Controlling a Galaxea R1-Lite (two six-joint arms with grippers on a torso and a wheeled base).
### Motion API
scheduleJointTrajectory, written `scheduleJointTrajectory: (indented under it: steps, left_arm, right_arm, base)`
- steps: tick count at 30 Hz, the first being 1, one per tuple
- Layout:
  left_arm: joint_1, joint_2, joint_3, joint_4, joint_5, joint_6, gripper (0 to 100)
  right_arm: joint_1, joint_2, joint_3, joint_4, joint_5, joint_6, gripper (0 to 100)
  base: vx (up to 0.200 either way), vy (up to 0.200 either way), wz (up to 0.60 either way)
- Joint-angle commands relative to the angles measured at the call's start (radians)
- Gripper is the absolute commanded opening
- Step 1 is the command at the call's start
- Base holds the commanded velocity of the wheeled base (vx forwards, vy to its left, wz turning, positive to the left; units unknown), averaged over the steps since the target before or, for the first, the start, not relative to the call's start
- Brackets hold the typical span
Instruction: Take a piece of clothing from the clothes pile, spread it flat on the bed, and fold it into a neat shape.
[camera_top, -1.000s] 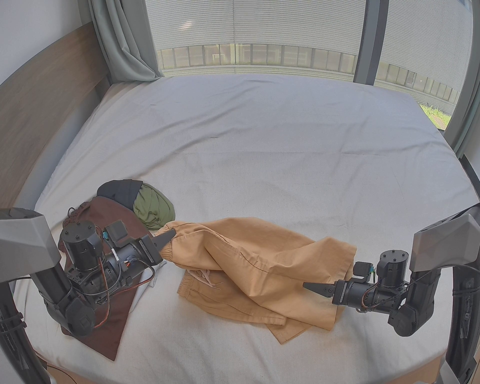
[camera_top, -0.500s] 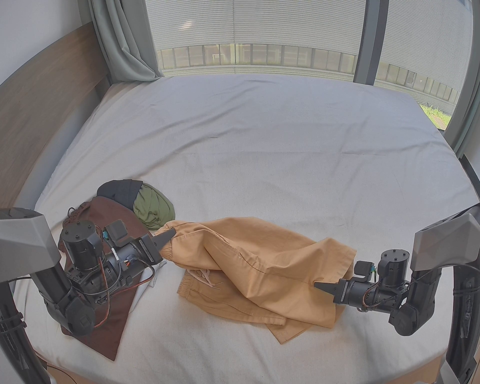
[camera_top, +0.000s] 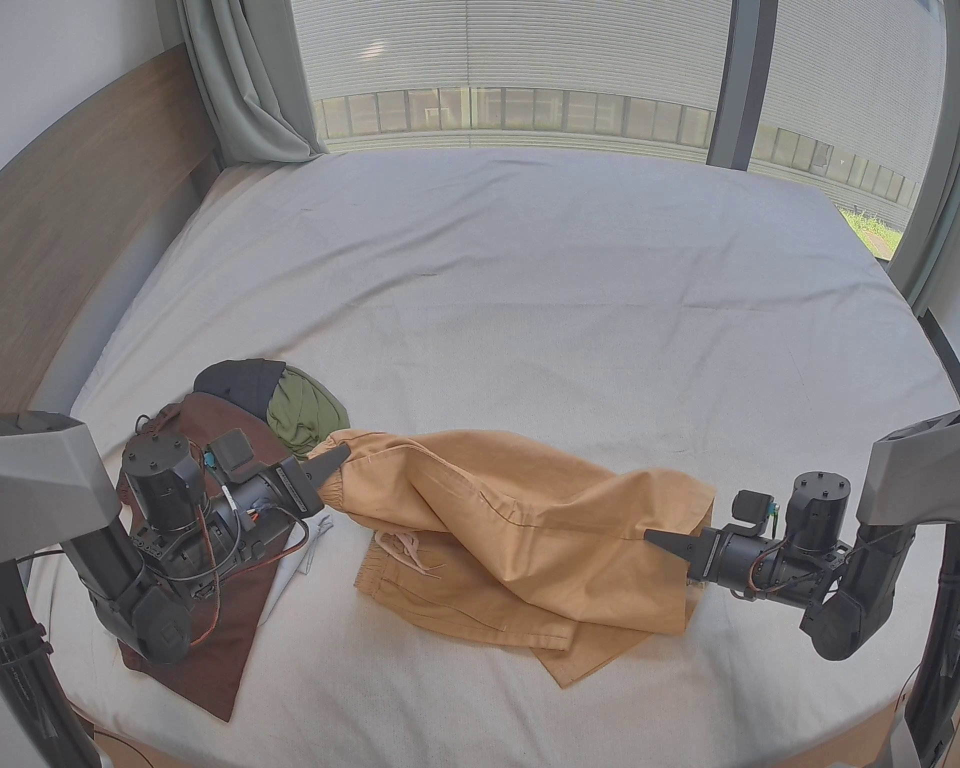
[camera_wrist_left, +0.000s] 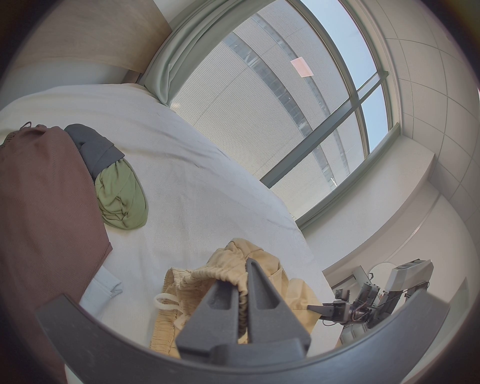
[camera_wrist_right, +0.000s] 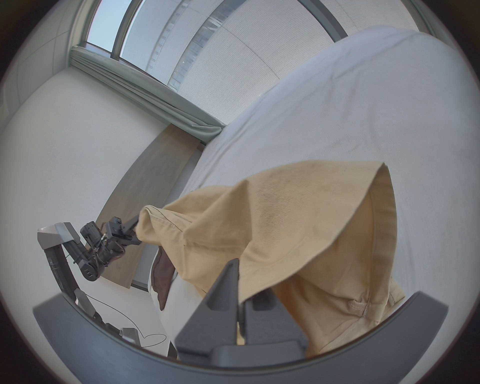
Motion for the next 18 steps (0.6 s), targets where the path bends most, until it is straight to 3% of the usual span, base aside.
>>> scheduleJointTrajectory:
  steps: [1,11,18]
  left_arm:
    - [0.001,-0.006,-0.011,-0.001,0.000,-0.001,0]
    - [0.040,-0.009,-0.045,-0.003,-0.012,0.002,0]
    - [0.086,-0.039,-0.044,-0.003,-0.069,0.010,0]
  right_arm:
    - [-0.001,-0.089,0.006,0.002,0.000,0.004,0]
    - [-0.004,-0.189,0.001,0.002,0.006,0.010,0]
    - [-0.015,-0.259,-0.003,0.002,0.012,0.040,0]
  base:
    - [0.000,0.000,0.00]
    - [0.000,0.000,0.00]
    - [0.000,0.000,0.00]
